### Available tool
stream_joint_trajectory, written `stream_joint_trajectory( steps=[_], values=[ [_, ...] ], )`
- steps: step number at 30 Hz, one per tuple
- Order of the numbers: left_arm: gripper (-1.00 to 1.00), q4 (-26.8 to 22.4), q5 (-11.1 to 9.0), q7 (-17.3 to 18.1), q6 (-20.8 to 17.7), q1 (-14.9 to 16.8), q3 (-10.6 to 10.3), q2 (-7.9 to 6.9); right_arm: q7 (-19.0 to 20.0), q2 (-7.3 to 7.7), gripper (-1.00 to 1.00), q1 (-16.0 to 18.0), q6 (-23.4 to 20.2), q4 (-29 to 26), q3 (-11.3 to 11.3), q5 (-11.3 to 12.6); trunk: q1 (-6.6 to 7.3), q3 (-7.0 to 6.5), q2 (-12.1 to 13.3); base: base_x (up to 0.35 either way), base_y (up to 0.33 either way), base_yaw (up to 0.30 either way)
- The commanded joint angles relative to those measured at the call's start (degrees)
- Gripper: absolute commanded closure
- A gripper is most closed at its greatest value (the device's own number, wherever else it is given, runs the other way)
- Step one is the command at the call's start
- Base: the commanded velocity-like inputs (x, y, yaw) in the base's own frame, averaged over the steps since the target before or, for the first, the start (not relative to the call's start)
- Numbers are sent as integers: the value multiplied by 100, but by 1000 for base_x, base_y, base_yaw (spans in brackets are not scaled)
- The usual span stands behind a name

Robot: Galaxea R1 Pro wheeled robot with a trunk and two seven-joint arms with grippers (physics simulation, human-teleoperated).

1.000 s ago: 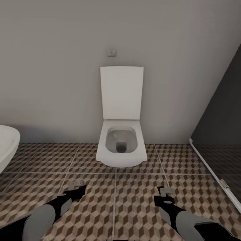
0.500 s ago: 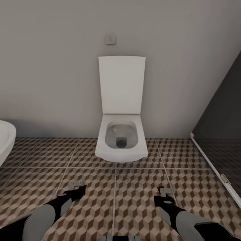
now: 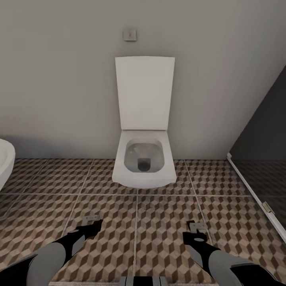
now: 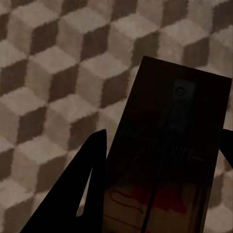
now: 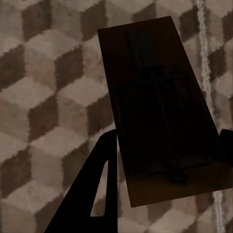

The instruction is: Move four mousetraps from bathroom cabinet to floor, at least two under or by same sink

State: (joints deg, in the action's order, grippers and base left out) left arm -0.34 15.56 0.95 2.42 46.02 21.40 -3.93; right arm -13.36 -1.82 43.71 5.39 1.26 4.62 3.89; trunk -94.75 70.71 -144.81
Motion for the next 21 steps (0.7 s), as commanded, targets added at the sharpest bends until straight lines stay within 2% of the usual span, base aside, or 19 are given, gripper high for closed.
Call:
stream_joint_trajectory(
  steps=[1, 8, 16, 21],
  values=[
    [100, 4, 61, 10, 24, 3, 49, -2, 1, -2, 100, 6, 35, 4, 48, 35, 1, 4, -2, 0, 0, 0],
    [100, 0, 61, 10, 43, 3, 56, -2, 0, -10, 100, 6, 89, -48, 56, -12, 1, 4, -2, 0, 0, 0],
    [100, -79, 125, -53, 66, 5, 39, 33, 0, -20, 100, 6, 356, -86, 65, -20, 1, 4, -2, 0, 0, 0],
    [100, -250, 125, -73, -7, 11, 41, 42, 0, -38, 100, 6, 270, -450, 60, -21, 1, 4, -2, 0, 0, 0]
  ],
)
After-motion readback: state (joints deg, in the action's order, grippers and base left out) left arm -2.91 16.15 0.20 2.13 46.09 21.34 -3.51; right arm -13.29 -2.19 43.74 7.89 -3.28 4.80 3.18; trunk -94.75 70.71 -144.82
